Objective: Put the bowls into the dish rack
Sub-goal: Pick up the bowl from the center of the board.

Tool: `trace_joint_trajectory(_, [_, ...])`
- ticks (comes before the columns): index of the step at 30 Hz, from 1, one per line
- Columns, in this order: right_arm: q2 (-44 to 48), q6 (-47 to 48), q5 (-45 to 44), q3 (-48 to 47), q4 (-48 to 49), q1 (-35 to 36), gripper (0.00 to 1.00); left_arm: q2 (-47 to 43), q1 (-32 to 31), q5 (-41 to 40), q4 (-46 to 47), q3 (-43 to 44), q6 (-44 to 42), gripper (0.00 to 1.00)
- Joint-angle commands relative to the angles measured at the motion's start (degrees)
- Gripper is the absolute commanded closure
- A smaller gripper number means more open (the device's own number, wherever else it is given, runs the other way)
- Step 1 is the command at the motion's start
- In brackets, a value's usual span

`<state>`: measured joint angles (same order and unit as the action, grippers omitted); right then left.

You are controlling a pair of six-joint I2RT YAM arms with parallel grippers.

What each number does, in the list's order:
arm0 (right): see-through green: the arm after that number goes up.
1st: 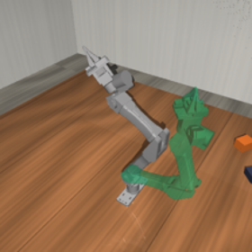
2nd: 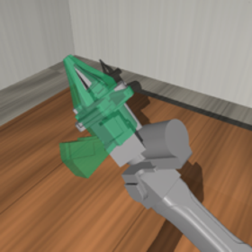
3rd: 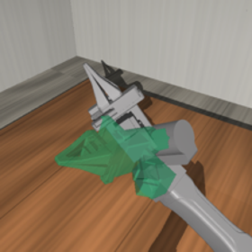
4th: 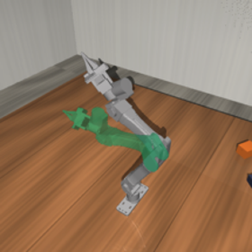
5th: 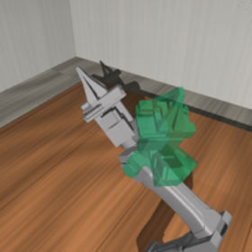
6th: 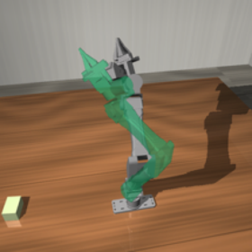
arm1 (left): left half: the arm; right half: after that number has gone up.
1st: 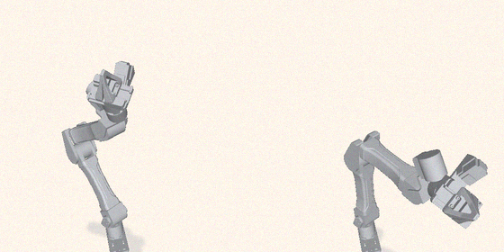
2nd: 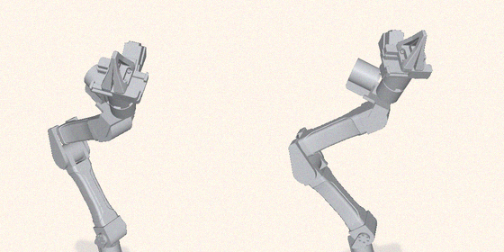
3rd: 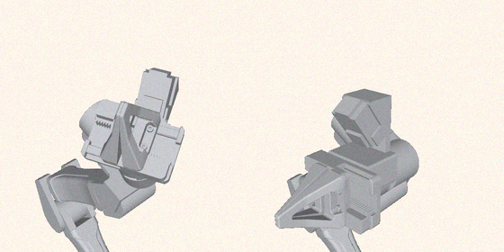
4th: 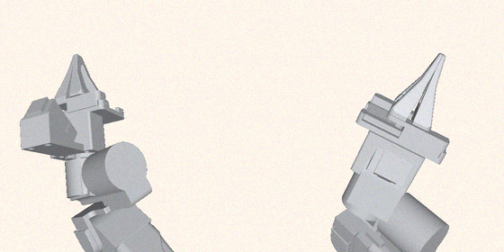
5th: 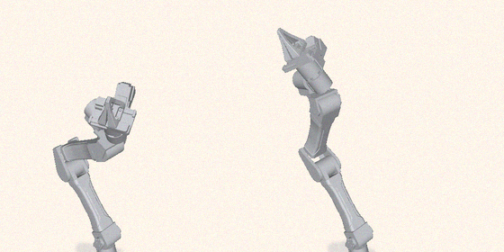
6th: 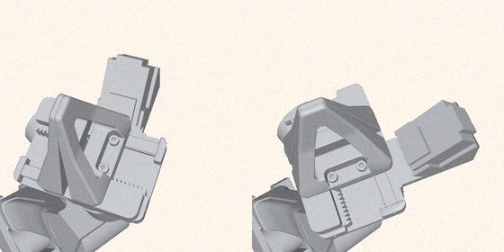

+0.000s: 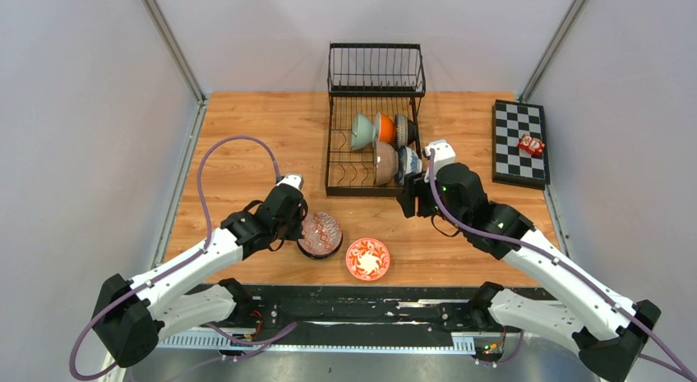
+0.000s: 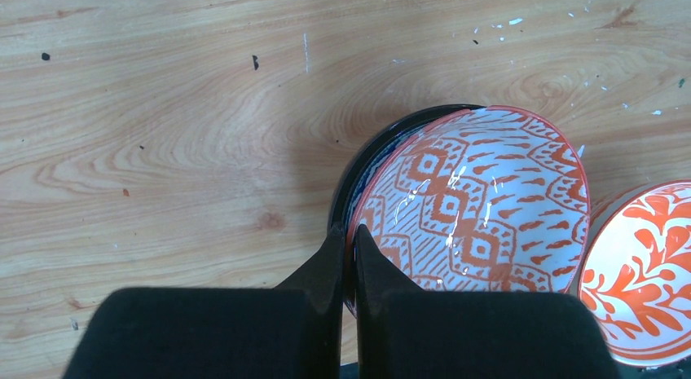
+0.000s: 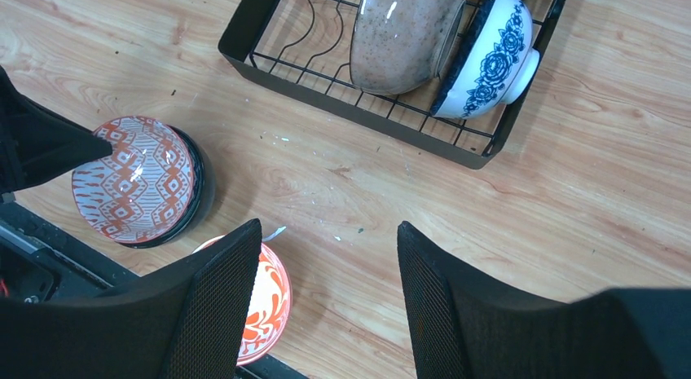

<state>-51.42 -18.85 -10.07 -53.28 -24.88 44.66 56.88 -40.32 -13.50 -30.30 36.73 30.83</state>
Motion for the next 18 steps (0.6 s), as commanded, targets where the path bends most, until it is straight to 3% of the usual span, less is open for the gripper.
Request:
trace_joint_trajectory(1, [2.07,0.17,0.81,0.55,-1.37,0.77,0.36,-0.72,-0.29,-1.81,1.94,0.34,0.02,1.0])
trace_joint_trajectory(11, [5.91,-1.42,4.97,-0.47,-0.1,0.75,0.34,-6.36,-0.29,-0.89,0.23,4.23,0.08,1.0])
trace_joint_trajectory(18, [6.79,-2.21,12.38,-0.55,4.04,0.77,0.23,-10.03,-0.29,1.38,1.82,6.41,0.55,1.0])
